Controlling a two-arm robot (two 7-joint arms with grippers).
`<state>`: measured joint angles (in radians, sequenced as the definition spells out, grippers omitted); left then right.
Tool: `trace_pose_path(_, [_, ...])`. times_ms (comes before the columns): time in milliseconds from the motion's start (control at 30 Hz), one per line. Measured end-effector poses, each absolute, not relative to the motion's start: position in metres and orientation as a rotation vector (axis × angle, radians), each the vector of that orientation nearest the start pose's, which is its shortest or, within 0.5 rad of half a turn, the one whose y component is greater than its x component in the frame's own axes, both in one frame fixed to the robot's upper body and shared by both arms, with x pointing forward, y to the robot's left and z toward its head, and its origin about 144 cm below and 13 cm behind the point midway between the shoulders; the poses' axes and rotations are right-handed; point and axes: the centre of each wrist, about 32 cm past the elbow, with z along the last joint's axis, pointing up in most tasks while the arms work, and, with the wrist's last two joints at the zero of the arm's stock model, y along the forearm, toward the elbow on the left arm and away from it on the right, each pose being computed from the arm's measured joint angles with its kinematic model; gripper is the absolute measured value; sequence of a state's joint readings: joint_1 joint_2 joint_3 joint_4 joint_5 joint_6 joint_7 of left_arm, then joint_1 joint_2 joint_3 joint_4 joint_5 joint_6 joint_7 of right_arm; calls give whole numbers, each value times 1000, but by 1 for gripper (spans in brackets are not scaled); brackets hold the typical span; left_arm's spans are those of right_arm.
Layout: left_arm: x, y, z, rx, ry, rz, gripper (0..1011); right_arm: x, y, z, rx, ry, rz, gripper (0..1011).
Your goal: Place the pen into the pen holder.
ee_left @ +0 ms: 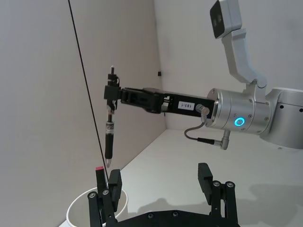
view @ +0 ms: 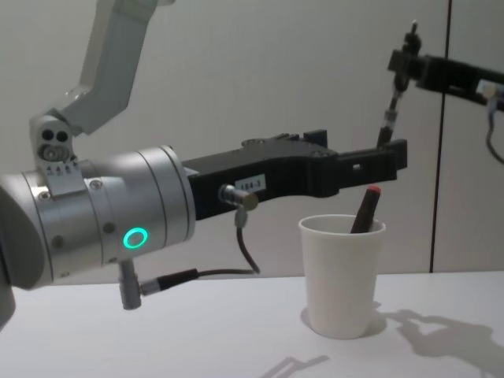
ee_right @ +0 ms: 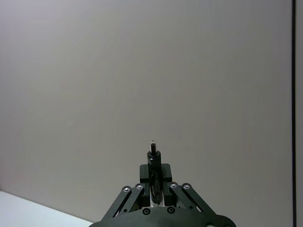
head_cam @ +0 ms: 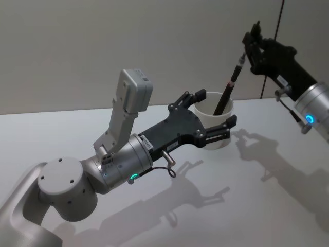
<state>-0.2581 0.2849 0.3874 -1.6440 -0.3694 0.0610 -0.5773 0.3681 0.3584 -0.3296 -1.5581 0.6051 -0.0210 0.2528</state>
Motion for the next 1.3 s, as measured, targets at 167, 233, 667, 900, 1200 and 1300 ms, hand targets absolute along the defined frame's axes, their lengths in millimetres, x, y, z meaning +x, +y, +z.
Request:
trace_pose_path(167, [502, 186, 1229, -97, -106, 591, 1001, 541, -231, 1249, 263, -65, -963, 136])
trace_pose_path(233, [502, 186, 1229, -97, -106, 591, 1001, 543, -230, 1247, 254, -65, -955, 136])
trace_pose_path(667, [502, 186, 1229, -97, -106, 591, 1001, 550, -221, 1229, 182, -58, -918, 136])
trace_pose_path(900, [502, 186, 1229, -97, -106, 591, 1001, 552, -217, 1221, 144, -56, -915, 136])
trace_pose_path(1200, [502, 186, 1229, -97, -106, 591, 1001, 553, -214, 1216, 122, -55, -913, 334])
trace_pose_path(1300, [502, 186, 1229, -97, -106, 591, 1001, 554, -214, 1214, 115, -55, -913, 434])
